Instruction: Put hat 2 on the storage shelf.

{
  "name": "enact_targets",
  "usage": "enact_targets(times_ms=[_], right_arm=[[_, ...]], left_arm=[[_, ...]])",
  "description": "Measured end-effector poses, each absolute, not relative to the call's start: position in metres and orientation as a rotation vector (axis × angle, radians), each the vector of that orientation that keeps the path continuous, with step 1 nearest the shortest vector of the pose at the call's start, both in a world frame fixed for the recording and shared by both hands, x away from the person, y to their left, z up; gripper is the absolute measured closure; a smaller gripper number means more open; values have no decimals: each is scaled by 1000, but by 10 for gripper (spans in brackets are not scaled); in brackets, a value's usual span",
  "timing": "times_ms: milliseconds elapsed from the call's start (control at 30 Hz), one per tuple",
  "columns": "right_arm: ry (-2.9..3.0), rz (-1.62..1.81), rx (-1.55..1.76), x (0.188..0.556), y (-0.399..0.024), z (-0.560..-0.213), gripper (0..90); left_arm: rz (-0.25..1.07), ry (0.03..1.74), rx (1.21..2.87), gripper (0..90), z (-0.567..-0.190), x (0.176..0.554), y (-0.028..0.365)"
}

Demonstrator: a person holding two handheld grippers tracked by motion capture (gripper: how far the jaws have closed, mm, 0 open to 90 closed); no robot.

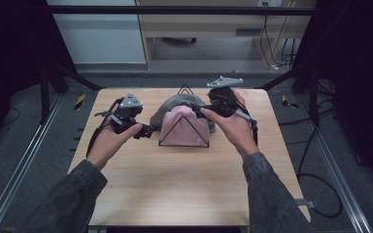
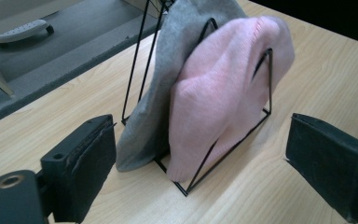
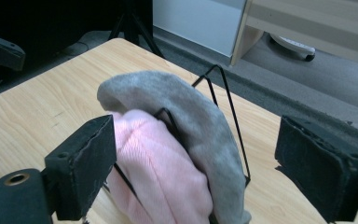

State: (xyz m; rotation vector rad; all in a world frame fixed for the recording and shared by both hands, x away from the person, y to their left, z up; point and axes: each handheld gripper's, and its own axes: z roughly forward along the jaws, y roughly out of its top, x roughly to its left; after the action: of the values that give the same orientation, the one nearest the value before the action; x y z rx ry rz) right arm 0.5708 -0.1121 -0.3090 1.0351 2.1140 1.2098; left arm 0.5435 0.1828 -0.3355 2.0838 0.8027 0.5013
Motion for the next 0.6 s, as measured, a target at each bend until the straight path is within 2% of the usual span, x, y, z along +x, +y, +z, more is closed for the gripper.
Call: enact_targets(times_ms=[467,600], right_arm=[[2066,1198,1033,520,-143,-315,94],[2068,1174,1028,516,-149,-322,103]], left_arm=[[542,777,2125,46,-338,504,207],[536,785,2131,46,-344,501,215]])
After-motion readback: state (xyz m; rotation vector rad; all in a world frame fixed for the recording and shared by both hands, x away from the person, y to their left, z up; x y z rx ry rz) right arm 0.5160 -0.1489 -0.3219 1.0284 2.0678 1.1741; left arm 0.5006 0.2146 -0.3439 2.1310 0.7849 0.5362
